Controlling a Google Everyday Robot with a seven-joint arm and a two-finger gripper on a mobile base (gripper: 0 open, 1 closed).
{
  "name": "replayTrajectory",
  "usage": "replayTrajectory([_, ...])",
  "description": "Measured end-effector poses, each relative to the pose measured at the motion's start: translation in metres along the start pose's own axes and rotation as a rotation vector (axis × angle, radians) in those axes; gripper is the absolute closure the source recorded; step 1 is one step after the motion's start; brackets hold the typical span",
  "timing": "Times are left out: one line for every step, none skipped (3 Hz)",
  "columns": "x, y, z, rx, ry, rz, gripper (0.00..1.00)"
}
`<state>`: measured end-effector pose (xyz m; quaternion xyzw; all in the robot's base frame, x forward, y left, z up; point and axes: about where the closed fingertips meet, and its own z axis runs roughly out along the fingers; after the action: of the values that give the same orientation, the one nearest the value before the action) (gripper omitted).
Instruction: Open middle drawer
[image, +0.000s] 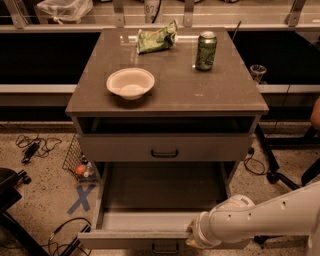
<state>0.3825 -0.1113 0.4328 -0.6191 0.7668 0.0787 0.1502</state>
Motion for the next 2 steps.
replayTrajectory([-0.0001,0.0004,0.0003,-0.001,0.0,0.0,0.14])
replayTrajectory([-0.0003,0.0007,0.0005,-0.002,0.0,-0.001,0.0])
